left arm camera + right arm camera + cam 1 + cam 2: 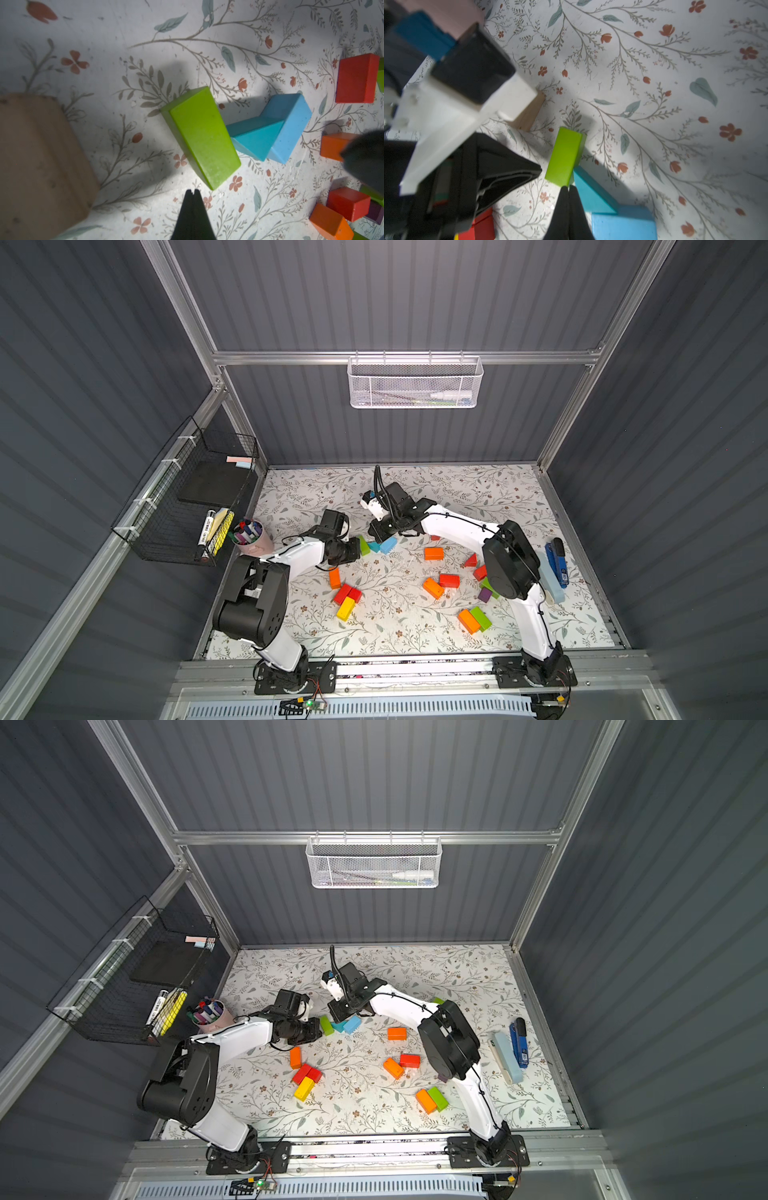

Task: Assemble a heart with building blocks
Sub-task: Adjust the building block at the center of the board.

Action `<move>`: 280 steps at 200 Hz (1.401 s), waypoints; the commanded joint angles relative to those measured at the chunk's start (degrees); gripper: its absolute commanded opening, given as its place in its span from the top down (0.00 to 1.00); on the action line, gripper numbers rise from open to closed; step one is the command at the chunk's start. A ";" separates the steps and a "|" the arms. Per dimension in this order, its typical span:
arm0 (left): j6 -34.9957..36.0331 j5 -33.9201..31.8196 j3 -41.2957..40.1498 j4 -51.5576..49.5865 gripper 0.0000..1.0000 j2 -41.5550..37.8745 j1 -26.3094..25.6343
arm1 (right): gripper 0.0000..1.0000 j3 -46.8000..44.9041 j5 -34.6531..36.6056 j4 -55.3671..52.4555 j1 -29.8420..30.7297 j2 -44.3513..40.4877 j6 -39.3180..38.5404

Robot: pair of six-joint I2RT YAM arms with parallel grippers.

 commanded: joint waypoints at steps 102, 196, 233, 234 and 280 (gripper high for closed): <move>-0.80 1.25 -0.67 0.94 0.99 2.59 -0.92 | 1.00 11.02 -0.40 -2.73 0.16 11.13 3.72; -0.86 1.34 -0.47 1.16 0.99 2.94 -1.18 | 1.00 12.66 -2.98 -2.90 0.33 12.62 3.63; -0.85 1.36 -0.48 1.21 0.99 2.94 -1.18 | 1.00 12.87 -2.43 -2.99 0.34 12.99 3.81; -0.87 1.33 -0.49 1.21 0.99 2.90 -1.18 | 1.00 12.87 -2.43 -2.99 0.34 12.99 3.85; -0.90 1.38 -0.50 1.19 0.99 2.76 -1.27 | 1.00 13.13 -0.79 -3.25 0.36 13.58 4.08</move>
